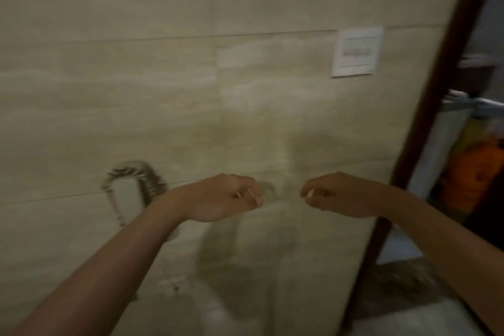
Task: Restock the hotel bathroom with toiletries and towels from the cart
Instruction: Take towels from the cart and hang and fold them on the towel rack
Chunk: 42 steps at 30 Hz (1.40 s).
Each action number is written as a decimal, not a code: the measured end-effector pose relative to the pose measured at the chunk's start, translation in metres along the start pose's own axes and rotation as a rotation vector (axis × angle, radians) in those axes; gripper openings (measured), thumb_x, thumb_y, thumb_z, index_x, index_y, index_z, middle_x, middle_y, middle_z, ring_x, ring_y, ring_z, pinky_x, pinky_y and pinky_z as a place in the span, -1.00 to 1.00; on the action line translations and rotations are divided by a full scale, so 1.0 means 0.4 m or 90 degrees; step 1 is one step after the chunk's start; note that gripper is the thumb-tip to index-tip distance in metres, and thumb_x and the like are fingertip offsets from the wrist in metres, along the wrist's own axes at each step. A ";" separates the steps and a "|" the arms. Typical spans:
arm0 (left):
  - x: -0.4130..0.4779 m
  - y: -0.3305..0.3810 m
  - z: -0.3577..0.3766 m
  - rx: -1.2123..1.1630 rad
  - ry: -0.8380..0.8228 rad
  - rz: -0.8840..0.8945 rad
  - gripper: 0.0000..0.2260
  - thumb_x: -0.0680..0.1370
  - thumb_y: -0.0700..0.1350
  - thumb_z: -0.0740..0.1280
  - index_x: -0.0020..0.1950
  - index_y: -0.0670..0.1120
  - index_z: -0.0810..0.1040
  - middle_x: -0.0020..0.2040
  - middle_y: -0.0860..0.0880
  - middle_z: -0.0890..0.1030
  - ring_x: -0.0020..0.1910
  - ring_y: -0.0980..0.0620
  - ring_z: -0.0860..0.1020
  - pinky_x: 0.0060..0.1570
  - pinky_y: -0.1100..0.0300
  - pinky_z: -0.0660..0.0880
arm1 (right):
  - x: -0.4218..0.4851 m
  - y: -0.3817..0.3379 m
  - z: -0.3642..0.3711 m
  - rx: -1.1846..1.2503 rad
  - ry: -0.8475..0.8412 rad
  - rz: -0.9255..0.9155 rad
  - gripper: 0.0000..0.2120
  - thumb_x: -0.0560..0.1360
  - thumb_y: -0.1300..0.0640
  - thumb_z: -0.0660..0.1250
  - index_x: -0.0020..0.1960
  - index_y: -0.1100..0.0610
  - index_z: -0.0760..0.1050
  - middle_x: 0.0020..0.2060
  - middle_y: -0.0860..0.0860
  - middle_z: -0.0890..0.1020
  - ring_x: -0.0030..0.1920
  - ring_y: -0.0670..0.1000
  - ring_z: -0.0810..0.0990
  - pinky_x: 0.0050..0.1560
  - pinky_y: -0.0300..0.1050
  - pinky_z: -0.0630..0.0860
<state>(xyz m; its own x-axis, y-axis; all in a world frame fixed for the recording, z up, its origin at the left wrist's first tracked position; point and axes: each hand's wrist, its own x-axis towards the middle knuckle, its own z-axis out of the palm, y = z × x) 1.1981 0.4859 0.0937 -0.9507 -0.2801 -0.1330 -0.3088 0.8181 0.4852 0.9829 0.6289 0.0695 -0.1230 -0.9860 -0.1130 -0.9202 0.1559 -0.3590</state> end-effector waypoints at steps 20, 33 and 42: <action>0.822 0.493 0.394 -0.056 -0.179 0.315 -0.84 0.57 0.04 0.21 -0.01 0.01 0.52 0.01 0.03 0.59 0.03 0.10 0.55 0.06 0.10 0.51 | -0.501 0.706 -0.036 0.208 0.134 0.411 -0.82 0.56 0.04 0.19 0.04 0.02 0.56 -0.12 -0.05 0.65 -0.18 -0.18 0.59 -0.11 -0.25 0.52; 1.305 0.713 0.552 -0.087 -0.278 0.358 -0.79 0.56 0.10 0.21 0.10 0.07 0.52 0.03 0.10 0.56 0.01 0.19 0.52 0.06 0.15 0.50 | -0.553 1.140 -0.167 0.258 0.157 0.484 -0.84 0.37 -0.21 0.12 -0.19 -0.26 0.46 -0.22 -0.17 0.59 -0.17 -0.10 0.62 -0.02 -0.03 0.57; 1.634 0.883 0.649 -0.064 -0.252 0.269 -0.77 0.56 0.10 0.20 0.09 0.02 0.53 0.07 0.05 0.57 0.02 0.14 0.53 0.05 0.14 0.51 | -0.556 1.545 -0.250 0.260 0.123 0.486 -0.82 0.57 -0.03 0.15 0.06 -0.07 0.51 -0.14 -0.16 0.59 -0.17 -0.23 0.58 -0.24 -0.38 0.46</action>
<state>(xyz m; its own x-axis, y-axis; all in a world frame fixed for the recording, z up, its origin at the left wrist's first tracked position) 0.4607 0.7220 -0.0463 -0.9346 0.2847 -0.2132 0.0849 0.7608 0.6435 0.4045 0.9386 -0.0346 -0.7433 -0.5919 -0.3117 -0.3618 0.7476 -0.5570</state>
